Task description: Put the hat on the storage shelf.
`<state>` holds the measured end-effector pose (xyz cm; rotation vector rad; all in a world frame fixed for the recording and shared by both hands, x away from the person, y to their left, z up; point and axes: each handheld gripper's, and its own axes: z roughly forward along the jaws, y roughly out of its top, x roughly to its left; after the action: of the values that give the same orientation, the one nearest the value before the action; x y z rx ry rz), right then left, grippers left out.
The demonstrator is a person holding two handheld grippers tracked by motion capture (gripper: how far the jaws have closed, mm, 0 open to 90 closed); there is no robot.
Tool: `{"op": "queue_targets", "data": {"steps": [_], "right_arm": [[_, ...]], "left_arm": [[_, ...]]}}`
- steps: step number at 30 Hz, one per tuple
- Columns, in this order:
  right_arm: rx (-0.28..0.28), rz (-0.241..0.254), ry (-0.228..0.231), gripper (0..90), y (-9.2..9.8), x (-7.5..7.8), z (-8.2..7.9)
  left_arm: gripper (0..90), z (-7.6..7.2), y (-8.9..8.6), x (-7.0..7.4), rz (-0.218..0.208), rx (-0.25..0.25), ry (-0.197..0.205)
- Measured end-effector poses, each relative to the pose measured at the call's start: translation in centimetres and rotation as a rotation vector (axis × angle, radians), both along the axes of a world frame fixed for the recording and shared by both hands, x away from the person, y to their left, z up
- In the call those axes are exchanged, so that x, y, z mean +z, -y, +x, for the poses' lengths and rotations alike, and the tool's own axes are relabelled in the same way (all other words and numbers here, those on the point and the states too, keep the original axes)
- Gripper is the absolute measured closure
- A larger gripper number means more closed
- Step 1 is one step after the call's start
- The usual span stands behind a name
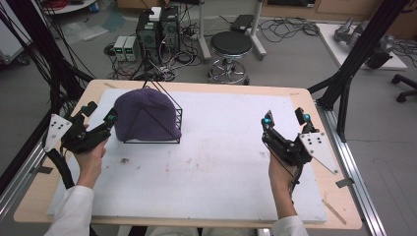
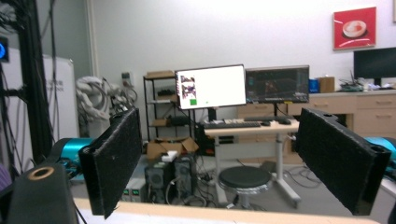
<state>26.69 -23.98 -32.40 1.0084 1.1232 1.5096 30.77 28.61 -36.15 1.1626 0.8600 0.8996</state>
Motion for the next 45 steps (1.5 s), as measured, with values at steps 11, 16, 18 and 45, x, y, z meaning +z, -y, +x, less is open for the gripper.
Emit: {"op": "queue_targets", "data": {"steps": [11,16,18,45], "right_arm": [[-0.042,-0.065,-0.086,12.5,2.6,-2.1,-2.8],[-0.036,-0.081,-0.115,12.5,2.9,-3.3,-3.9],[-0.041,-0.087,-0.131,12.4,3.1,-3.9,-4.0],[-0.094,-0.087,-0.227,12.0,1.9,-10.8,-5.6]], "left_arm": [[23.8,-1.8,-1.8,-1.1,0.013,0.066,-0.027],[23.6,-2.8,-2.2,-1.9,0.018,0.073,-0.034],[23.2,-3.2,-2.4,-2.2,0.012,0.069,-0.042],[17.1,-5.9,-2.7,-8.5,0.009,-0.021,-0.181]]}}
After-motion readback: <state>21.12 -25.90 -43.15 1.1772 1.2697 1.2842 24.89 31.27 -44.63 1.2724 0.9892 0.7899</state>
